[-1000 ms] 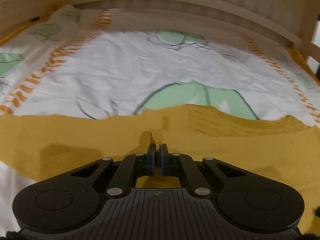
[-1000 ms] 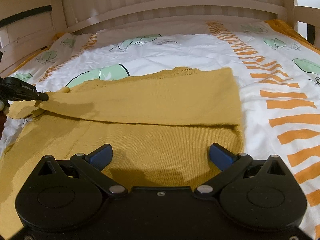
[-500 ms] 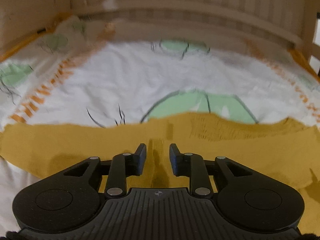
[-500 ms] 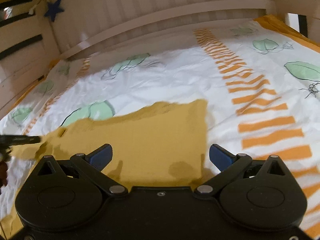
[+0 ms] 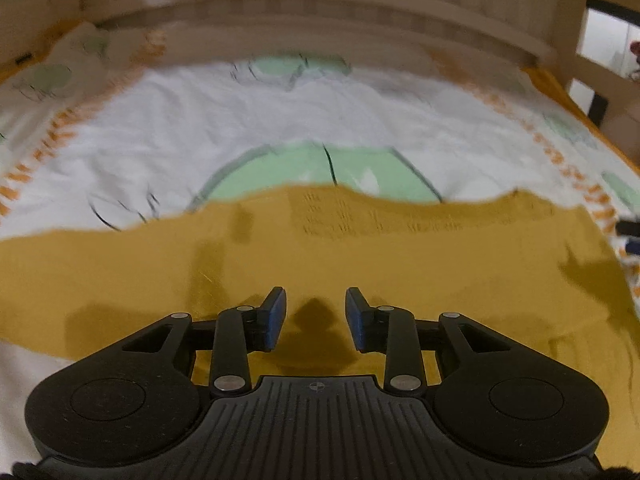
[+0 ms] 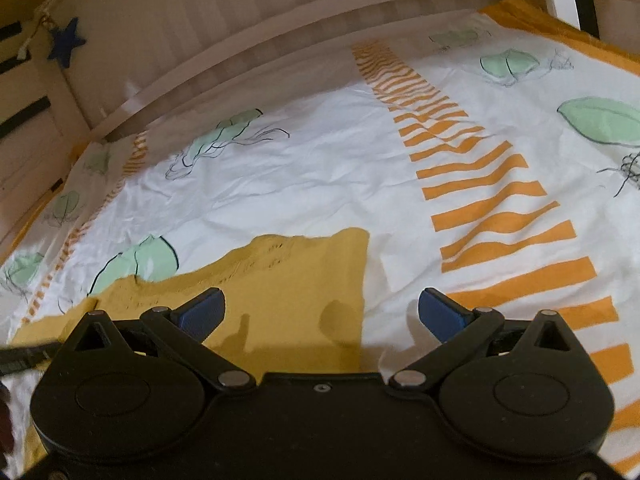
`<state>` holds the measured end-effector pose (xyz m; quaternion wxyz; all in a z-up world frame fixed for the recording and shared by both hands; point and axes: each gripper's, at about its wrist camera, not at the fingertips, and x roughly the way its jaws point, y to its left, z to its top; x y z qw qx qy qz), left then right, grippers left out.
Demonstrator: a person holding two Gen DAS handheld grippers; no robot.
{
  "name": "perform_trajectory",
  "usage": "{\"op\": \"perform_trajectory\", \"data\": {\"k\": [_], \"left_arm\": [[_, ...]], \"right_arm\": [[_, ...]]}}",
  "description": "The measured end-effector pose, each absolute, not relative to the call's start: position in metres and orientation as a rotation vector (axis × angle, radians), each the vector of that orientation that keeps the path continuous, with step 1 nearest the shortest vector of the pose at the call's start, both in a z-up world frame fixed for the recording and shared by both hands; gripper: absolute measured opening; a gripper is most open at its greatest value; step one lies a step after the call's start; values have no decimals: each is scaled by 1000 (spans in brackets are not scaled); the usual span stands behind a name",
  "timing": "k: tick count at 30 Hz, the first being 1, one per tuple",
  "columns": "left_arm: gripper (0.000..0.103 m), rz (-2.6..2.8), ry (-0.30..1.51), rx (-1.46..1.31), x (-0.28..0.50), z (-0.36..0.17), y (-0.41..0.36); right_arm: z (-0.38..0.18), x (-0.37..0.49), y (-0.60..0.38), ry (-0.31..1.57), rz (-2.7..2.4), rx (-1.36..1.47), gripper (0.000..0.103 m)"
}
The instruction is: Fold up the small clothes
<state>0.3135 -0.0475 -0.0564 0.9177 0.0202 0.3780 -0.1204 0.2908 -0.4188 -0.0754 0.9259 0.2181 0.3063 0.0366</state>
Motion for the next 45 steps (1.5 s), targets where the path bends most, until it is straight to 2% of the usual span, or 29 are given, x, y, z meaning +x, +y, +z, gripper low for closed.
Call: {"op": "perform_trajectory", "data": {"k": [2, 7, 11, 13, 14, 16, 20, 22, 23, 27, 34, 37, 39, 40, 41, 43, 45], "left_arm": [[32, -239, 802, 55, 318, -70, -51], [35, -234, 736, 119, 311, -83, -56], [36, -232, 714, 105, 309, -85, -55], [36, -235, 708, 78, 310, -85, -53], [36, -238, 705, 67, 309, -86, -51], [36, -243, 702, 51, 309, -86, -49], [36, -242, 700, 50, 309, -86, -49], [36, -242, 698, 50, 309, -86, -49], [36, -242, 698, 50, 309, -86, -49], [36, -244, 698, 46, 309, -87, -49], [36, -241, 697, 51, 309, -87, -51], [36, -240, 697, 54, 309, -87, -51], [37, -239, 697, 55, 310, -87, -51], [37, -239, 696, 56, 310, -87, -52], [37, -238, 695, 56, 310, -86, -52], [39, -235, 697, 54, 310, -86, -51], [42, -234, 707, 52, 308, -83, -50]], "right_arm": [[-77, 299, -423, 637, 103, 456, 103], [-80, 318, -429, 653, 127, 460, 103], [-86, 332, -442, 637, 149, 564, 102], [-91, 338, -450, 630, 153, 637, 92], [-93, 340, -453, 632, 152, 662, 80], [-97, 345, -457, 651, 129, 687, 65], [-102, 351, -455, 681, 123, 668, 61], [-103, 352, -453, 682, 131, 670, 48], [-102, 353, -451, 681, 128, 663, 15], [-78, 343, -434, 616, 102, 478, 12], [-90, 358, -426, 703, -12, 349, 13], [-97, 356, -429, 702, -39, 372, 36], [-93, 347, -429, 670, -75, 369, 69], [-89, 342, -428, 653, -92, 362, 77], [-85, 336, -427, 637, -96, 358, 82], [-76, 323, -424, 617, -91, 356, 83], [-67, 310, -420, 613, -77, 351, 97]]}}
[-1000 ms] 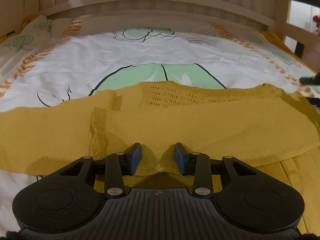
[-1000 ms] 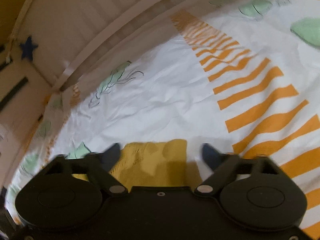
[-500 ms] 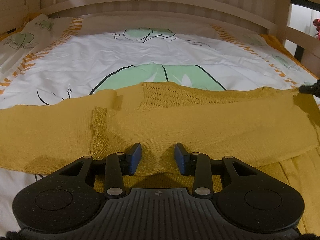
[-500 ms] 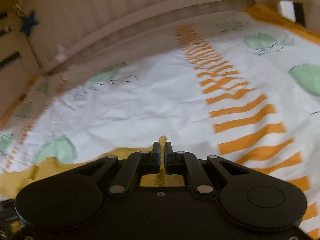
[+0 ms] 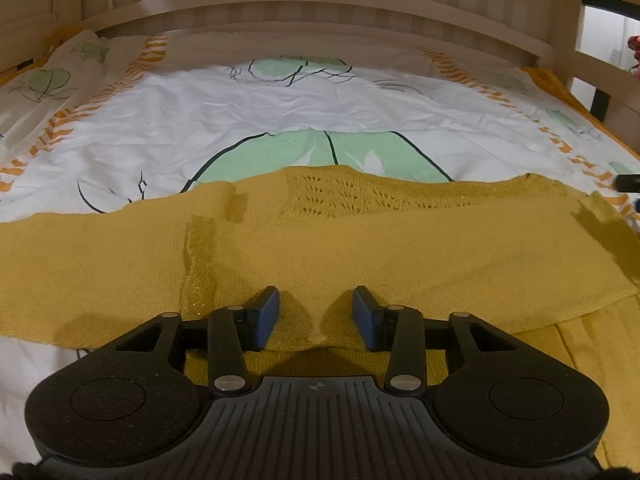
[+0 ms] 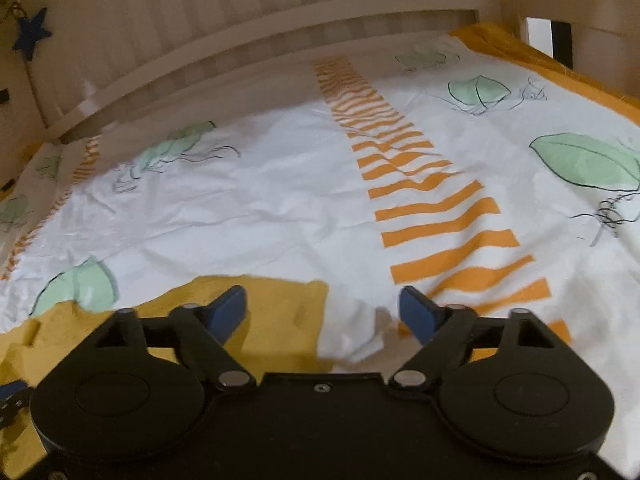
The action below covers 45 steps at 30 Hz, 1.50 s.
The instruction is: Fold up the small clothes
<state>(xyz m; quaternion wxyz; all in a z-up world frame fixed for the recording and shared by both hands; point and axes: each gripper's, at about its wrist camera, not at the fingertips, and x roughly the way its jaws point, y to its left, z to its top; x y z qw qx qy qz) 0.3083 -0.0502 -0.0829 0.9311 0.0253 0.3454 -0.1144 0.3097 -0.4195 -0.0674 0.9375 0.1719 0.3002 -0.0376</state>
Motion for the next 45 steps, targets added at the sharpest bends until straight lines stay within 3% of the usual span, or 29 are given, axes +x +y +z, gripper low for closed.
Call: {"op": "perform_trajectory", "data": {"k": [5, 19, 35, 45], "left_arm": [[47, -242, 737, 14, 296, -76, -39], [48, -168, 812, -78, 262, -58, 42], [48, 152, 790, -343, 299, -42, 213], [48, 245, 795, -457, 325, -57, 271]], "right_arm": [[-48, 266, -399, 596, -2, 337, 103], [-39, 184, -307, 606, 205, 375, 103], [-71, 174, -217, 659, 285, 316, 103], [-76, 178, -198, 677, 303, 307, 103]]}}
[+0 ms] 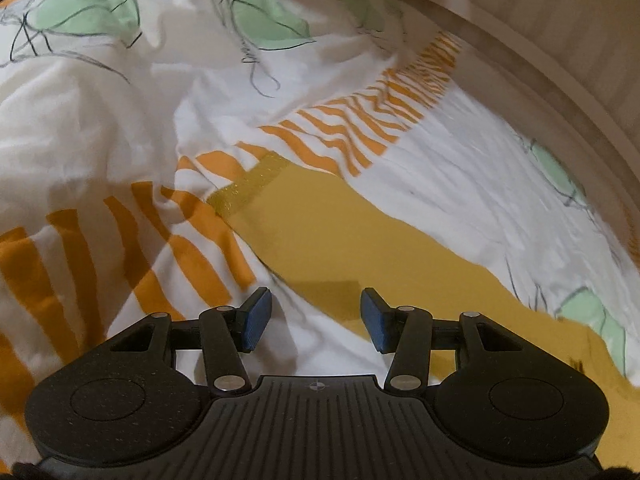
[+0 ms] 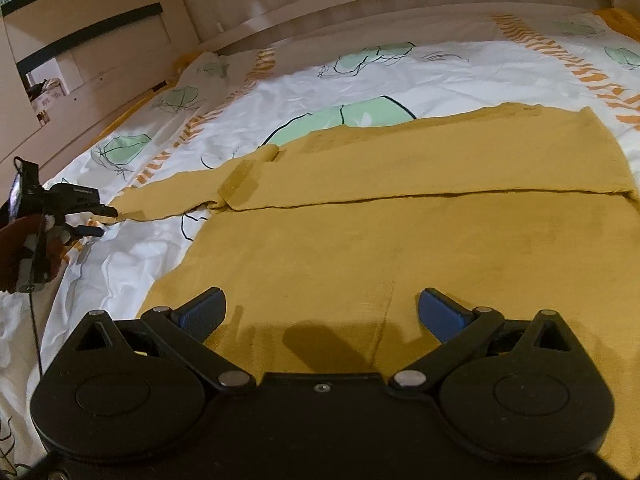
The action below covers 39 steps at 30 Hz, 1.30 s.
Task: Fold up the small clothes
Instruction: 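Reach the left gripper to the other sleeve cuff and grasp it, then lift the cuff with the left gripper, fold the sleeve across the body, release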
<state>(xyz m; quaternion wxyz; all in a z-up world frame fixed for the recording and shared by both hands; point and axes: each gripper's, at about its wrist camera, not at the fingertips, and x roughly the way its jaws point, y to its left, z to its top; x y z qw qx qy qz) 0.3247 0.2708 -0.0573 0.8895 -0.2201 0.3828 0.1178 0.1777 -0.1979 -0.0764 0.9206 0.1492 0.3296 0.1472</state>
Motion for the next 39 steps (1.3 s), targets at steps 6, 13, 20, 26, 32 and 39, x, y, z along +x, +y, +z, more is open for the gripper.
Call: {"op": "perform_trajectory", "data": {"k": [6, 13, 20, 26, 32, 39], "left_arm": [[48, 253, 759, -509, 335, -61, 283], [35, 254, 724, -599, 343, -63, 303], [3, 222, 591, -466, 335, -21, 305], [3, 209, 496, -395, 334, 37, 311], [3, 133, 439, -357, 333, 78, 289], [3, 8, 415, -321, 329, 110, 237]], "right_arm": [[-75, 178, -194, 678, 314, 300, 103], [-75, 179, -189, 682, 319, 299, 103], [-66, 185, -187, 677, 325, 285, 103], [-62, 193, -179, 665, 340, 299, 103], [-62, 192, -173, 668, 368, 316, 103], [-59, 185, -183, 691, 361, 306, 103]]}}
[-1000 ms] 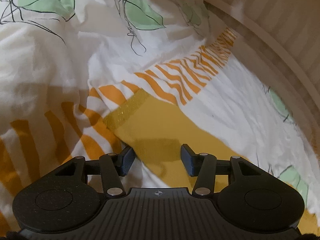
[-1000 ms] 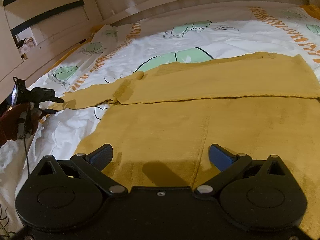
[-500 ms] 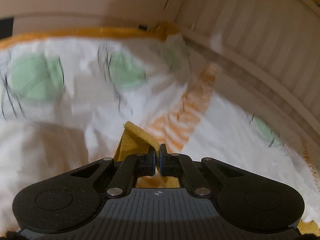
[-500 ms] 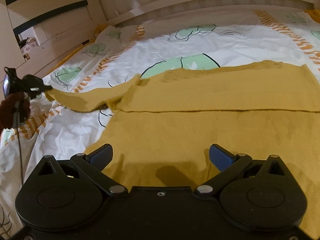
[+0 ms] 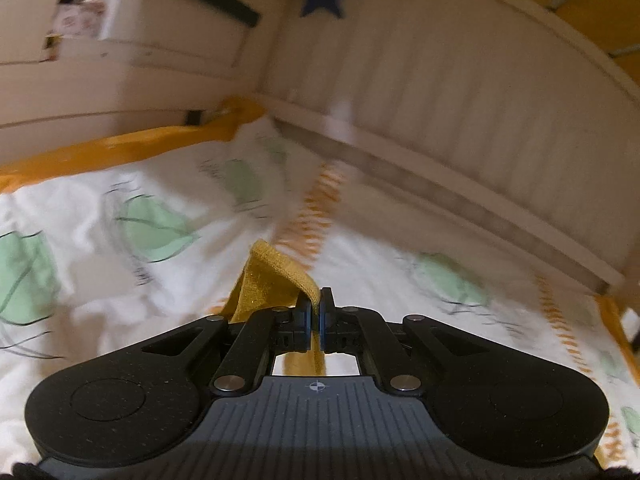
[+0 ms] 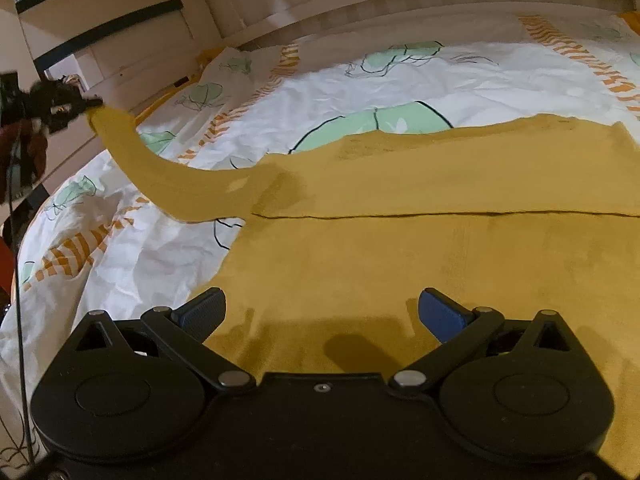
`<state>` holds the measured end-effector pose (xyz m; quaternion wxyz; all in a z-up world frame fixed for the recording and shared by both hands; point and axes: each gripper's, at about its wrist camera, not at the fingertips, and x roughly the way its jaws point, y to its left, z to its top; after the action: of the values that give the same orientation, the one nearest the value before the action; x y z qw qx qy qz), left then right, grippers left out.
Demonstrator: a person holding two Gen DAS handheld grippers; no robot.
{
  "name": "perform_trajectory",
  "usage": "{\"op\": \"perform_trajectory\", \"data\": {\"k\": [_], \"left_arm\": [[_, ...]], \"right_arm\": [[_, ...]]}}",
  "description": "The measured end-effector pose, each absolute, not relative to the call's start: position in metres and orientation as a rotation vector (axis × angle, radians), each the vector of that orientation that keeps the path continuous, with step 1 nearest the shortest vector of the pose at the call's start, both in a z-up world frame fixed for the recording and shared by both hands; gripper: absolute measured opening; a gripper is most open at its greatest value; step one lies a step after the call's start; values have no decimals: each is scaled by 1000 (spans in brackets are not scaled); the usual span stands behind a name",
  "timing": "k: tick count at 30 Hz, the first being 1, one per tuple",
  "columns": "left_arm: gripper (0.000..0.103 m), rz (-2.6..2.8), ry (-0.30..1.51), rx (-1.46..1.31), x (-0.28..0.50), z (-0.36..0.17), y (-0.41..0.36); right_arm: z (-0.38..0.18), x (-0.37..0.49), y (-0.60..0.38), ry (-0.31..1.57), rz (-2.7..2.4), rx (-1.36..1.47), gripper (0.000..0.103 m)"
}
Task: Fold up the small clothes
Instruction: 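Lift the cuff with the left gripper, fold the sleeve across the body, release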
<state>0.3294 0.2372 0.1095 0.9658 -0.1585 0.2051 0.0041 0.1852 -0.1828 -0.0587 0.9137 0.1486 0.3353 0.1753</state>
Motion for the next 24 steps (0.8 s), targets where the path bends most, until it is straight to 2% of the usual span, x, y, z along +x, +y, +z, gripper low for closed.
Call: {"op": "perform_trajectory", "data": {"k": [10, 24], "left_arm": [[3, -169, 394, -248, 319, 140, 143], [3, -375, 414, -197, 313, 127, 7]], "right_arm": [[-63, 166, -210, 727, 274, 212, 103], [-61, 135, -267, 671, 179, 259, 103]]}}
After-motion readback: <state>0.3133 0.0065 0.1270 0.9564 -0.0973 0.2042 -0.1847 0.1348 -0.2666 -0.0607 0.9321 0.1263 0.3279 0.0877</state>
